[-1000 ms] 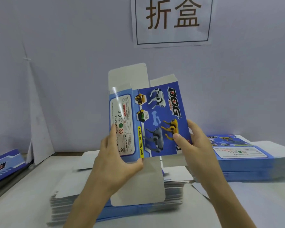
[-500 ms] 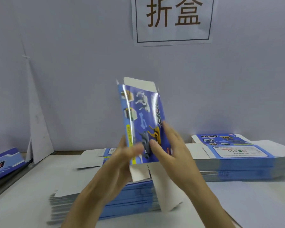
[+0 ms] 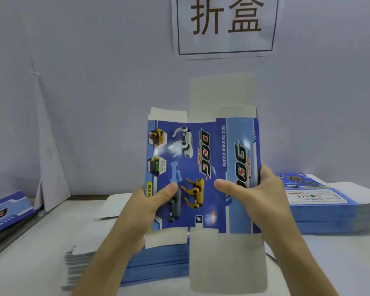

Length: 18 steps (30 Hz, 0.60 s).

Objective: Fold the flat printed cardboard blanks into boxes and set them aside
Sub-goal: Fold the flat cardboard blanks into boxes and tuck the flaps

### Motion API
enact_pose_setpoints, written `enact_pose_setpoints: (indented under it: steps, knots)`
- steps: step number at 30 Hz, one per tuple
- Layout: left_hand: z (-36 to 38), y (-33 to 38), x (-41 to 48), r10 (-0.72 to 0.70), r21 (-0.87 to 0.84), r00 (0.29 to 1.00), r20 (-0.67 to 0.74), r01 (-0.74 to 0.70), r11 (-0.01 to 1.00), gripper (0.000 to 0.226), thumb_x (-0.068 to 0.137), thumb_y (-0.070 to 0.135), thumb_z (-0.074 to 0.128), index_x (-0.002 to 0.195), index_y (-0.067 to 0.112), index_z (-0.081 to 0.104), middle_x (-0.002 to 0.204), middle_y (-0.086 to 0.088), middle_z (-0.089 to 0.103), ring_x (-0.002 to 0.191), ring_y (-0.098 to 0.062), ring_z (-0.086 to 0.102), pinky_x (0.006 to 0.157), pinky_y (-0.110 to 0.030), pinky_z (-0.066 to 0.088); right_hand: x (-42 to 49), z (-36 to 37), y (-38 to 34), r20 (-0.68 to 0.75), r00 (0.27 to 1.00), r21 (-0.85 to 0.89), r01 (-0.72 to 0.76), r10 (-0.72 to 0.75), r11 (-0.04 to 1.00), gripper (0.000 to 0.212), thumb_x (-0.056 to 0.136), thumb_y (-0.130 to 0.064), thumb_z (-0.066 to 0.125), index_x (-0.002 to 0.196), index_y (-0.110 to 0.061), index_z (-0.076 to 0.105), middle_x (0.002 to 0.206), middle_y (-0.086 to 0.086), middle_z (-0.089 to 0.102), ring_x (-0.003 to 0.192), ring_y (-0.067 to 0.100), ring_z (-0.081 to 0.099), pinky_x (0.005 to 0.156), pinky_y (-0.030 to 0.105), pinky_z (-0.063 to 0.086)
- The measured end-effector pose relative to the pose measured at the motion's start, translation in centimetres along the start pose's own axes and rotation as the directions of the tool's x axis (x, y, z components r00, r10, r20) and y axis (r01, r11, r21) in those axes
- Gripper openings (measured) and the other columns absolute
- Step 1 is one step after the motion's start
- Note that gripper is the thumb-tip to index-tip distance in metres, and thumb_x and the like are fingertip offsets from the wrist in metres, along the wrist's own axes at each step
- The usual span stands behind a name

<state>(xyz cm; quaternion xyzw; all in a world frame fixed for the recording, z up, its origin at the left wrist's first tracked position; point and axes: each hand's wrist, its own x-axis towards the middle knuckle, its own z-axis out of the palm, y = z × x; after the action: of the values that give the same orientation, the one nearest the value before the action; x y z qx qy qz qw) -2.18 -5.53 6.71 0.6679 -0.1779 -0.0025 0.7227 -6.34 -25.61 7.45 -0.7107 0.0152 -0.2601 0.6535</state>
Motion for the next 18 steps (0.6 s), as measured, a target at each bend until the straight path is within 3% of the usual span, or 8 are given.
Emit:
enact_pose_setpoints:
  steps: [4,7,9,13,16,18]
  knots:
    - [-0.5,-0.2,0.1,-0.014,0.016,1.000,-0.024,0.015,1.000,0.040,0.070,0.041,0.067,0.083,0.003,0.068,0.073,-0.017,0.069,0.064,-0.026,0.064,0.058,-0.033,0.052,0.1,-0.7,-0.5,0.092,0.990,0.011,-0.109,0.108,0.994,0.048,0.057,-0.040,0.076,0.099,-0.025,0.060,0.092,-0.005,0.074,0.086,0.017,0.072,0.063,0.027,0.061]
    - [-0.4,-0.1,0.1,-0.014,-0.060,1.000,-0.023,0.012,0.998,0.029,0.075,0.033,0.065,0.080,0.005,0.068,0.071,-0.015,0.069,0.061,-0.021,0.066,0.050,-0.025,0.053,0.3,-1.5,-0.8,0.128,0.982,0.060,-0.146,0.137,0.988,0.054,0.061,-0.041,0.073,0.110,-0.019,0.063,0.099,0.001,0.076,0.095,0.026,0.072,0.086,0.051,0.057]
    - [-0.3,-0.1,0.0,-0.001,-0.061,1.000,-0.025,-0.001,0.998,0.032,0.074,0.032,0.065,0.083,0.002,0.065,0.068,-0.009,0.068,0.057,-0.018,0.064,0.049,-0.021,0.051,0.4,-1.7,-0.8,0.107,0.985,0.103,-0.148,0.137,0.984,0.050,0.063,-0.037,0.073,0.110,-0.019,0.065,0.100,0.004,0.076,0.097,0.030,0.071,0.090,0.057,0.054]
    - [-0.4,0.0,0.0,-0.018,-0.118,0.998,-0.068,0.010,0.993,0.041,0.069,0.037,0.065,0.098,0.008,0.068,0.087,-0.007,0.075,0.075,-0.018,0.072,0.056,-0.021,0.055,0.2,-1.6,-1.0,0.118,0.981,0.100,-0.168,0.156,0.981,0.051,0.064,-0.043,0.071,0.110,-0.020,0.063,0.093,0.002,0.076,0.089,0.025,0.074,0.085,0.050,0.057]
    - [-0.2,0.1,0.0,-0.010,-0.100,0.993,-0.117,-0.002,0.995,0.042,0.069,0.036,0.066,0.101,0.008,0.067,0.087,-0.007,0.075,0.075,-0.019,0.072,0.056,-0.023,0.056,-0.1,-1.3,-1.3,0.088,0.988,0.108,-0.139,0.130,0.984,0.044,0.065,-0.046,0.065,0.104,-0.025,0.063,0.085,-0.003,0.076,0.079,0.018,0.074,0.065,0.036,0.059]
    - [0.2,0.1,-0.2,0.089,-0.004,0.984,-0.156,-0.090,0.996,0.043,0.072,0.036,0.066,0.108,0.013,0.063,0.084,-0.004,0.074,0.071,-0.019,0.070,0.057,-0.027,0.056,-0.5,-1.0,-1.8,0.052,0.997,0.101,-0.060,0.055,0.993,0.036,0.070,-0.044,0.063,0.102,-0.028,0.064,0.082,-0.008,0.075,0.076,0.012,0.074,0.055,0.028,0.058]
